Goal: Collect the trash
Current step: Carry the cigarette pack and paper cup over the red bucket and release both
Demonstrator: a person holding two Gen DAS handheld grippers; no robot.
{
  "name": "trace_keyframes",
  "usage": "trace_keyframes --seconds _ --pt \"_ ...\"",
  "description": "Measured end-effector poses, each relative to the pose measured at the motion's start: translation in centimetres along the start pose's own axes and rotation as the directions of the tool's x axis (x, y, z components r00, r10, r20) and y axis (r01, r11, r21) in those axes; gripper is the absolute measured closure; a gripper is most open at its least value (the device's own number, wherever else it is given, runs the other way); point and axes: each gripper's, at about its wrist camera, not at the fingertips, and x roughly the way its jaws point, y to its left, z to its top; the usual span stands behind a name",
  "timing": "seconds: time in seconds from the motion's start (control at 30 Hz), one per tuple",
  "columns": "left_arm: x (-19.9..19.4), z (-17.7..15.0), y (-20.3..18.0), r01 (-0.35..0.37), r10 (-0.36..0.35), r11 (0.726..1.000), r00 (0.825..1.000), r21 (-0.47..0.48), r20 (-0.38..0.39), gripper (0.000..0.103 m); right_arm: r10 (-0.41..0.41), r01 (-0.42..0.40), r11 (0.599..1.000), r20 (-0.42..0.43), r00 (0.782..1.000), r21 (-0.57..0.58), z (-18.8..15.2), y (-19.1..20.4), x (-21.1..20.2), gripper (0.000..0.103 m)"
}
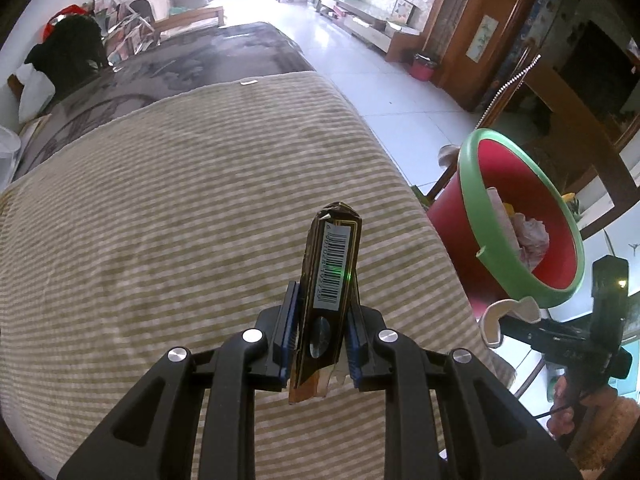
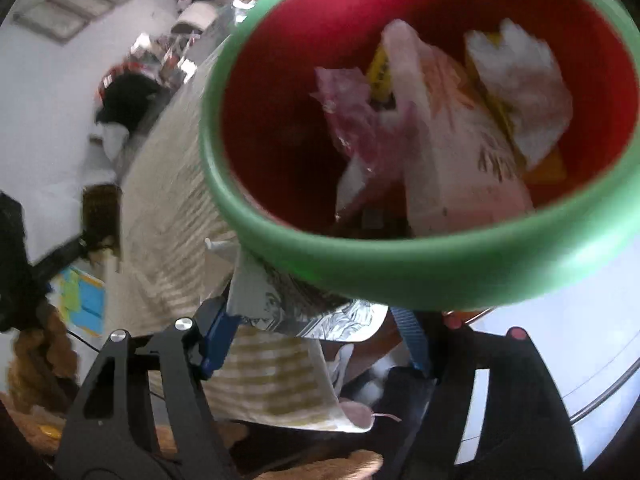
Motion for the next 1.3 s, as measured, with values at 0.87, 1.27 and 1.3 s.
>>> trace_keyframes --seconds 0.87,1.27,1.3 --pt "-6.2 7.0 -5.5 -0.070 0.046 0.995 0.961 0.078 0.272 0.084 0.073 -0.018 0.980 0.277 0.958 -0.197 7.1 7.5 -10.0 0.075" --pt "-3.2 9.6 -12.8 0.203 -0.236 0.961 0.956 0.190 0.173 0.081 -0.143 0.158 0.987 0.380 0.914 -0.007 8.7 1.2 -14.0 0.074" --pt "-2.6 9.7 -13.7 0.227 -0.261 0.950 0.954 0.212 0.149 0.060 -0.170 0.174 0.984 0.376 0.911 0.022 8.8 0.4 -13.9 0.072"
